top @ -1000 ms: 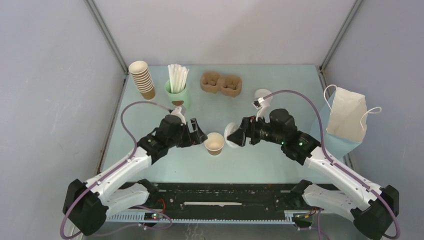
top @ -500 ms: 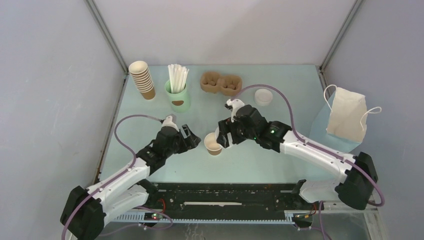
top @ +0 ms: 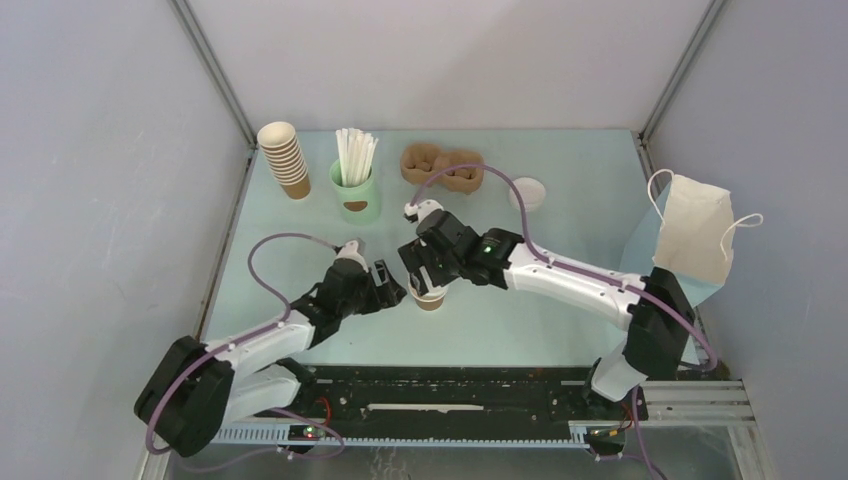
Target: Pack the takeout coffee
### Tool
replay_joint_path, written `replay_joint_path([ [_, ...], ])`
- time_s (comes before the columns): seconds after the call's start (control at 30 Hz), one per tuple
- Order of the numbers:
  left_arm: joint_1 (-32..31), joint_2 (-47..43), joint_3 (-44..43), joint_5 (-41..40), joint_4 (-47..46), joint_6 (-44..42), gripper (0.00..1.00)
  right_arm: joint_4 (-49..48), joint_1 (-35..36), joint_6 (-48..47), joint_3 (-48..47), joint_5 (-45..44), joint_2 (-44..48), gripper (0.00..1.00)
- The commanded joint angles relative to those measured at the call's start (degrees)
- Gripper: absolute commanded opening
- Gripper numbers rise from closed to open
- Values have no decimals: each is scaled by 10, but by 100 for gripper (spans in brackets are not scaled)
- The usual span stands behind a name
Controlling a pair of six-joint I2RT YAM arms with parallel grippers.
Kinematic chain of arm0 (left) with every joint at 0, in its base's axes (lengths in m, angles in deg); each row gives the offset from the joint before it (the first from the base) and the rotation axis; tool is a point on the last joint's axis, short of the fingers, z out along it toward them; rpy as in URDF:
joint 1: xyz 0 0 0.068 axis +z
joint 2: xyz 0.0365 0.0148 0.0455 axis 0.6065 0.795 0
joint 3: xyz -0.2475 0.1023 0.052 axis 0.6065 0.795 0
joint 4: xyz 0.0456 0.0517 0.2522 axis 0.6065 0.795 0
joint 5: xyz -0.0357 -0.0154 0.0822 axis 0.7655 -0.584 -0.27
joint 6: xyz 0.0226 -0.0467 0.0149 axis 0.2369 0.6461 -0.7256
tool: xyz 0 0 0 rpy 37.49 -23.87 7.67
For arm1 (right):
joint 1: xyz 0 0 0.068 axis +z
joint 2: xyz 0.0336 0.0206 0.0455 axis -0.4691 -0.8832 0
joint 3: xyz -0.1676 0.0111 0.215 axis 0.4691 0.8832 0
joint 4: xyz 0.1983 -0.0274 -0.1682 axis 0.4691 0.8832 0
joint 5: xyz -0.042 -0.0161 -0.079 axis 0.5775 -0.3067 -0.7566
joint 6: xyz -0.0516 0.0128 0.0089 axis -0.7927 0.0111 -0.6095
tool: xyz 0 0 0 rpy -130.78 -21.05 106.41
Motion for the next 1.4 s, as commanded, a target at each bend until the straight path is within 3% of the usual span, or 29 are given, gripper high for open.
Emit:
replay_joint_path([
  [0.0, 2, 29, -2, 27, -51, -26, 81, 39, 14, -11, -44, -42, -34, 85],
  [0.27, 2, 8, 21, -2, -62, -15, 82, 113, 22, -15, -112, -62, -83, 86],
  [0.93, 3, -34, 48, -10, -78, -11, 82, 99, -1, -11, -121, 4, -122, 89],
  [1.37, 3, -30, 47, -8, -81, -11, 82, 108, -12, -9, -121, -5, -124, 91],
])
